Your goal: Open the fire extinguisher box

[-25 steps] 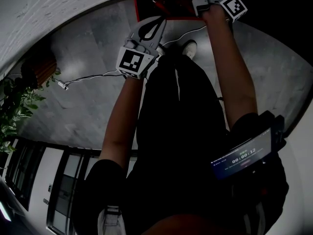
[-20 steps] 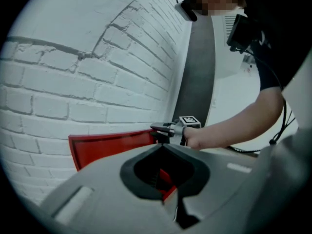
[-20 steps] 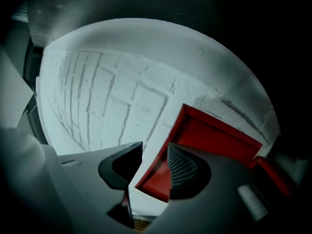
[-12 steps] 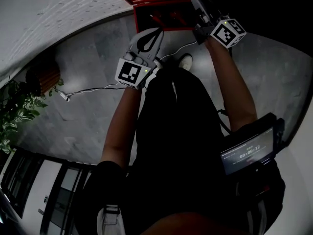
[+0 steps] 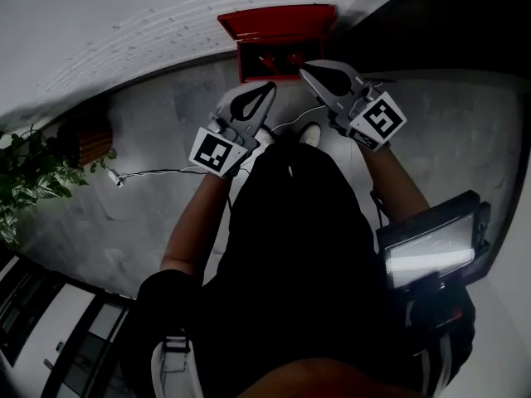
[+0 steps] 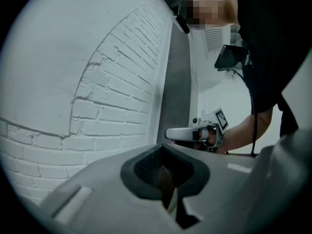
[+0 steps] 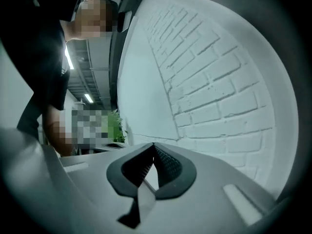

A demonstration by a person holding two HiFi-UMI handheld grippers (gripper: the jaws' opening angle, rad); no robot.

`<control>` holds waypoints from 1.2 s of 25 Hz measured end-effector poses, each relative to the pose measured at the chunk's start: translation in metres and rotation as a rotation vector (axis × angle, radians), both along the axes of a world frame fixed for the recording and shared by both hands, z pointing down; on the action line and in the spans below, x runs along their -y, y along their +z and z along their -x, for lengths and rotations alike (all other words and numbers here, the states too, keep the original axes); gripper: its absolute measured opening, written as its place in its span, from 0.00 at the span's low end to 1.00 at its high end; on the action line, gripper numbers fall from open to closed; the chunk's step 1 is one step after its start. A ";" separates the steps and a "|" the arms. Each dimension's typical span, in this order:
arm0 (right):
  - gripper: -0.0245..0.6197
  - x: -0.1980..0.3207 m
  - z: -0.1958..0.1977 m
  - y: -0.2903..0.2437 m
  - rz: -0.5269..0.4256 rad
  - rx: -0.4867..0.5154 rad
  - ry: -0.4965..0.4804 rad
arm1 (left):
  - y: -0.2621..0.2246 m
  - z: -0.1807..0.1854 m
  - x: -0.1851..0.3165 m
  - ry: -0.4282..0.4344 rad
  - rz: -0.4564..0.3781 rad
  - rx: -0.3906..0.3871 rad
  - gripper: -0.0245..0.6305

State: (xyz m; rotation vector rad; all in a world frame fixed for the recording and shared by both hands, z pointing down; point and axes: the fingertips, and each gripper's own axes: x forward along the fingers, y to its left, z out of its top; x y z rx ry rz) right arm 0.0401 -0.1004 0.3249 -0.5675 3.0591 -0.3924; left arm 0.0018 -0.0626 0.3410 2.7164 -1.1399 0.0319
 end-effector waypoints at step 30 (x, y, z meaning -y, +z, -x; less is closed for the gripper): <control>0.05 -0.112 -0.005 -0.098 -0.093 -0.009 -0.060 | -0.103 -0.015 -0.078 0.048 -0.059 -0.031 0.04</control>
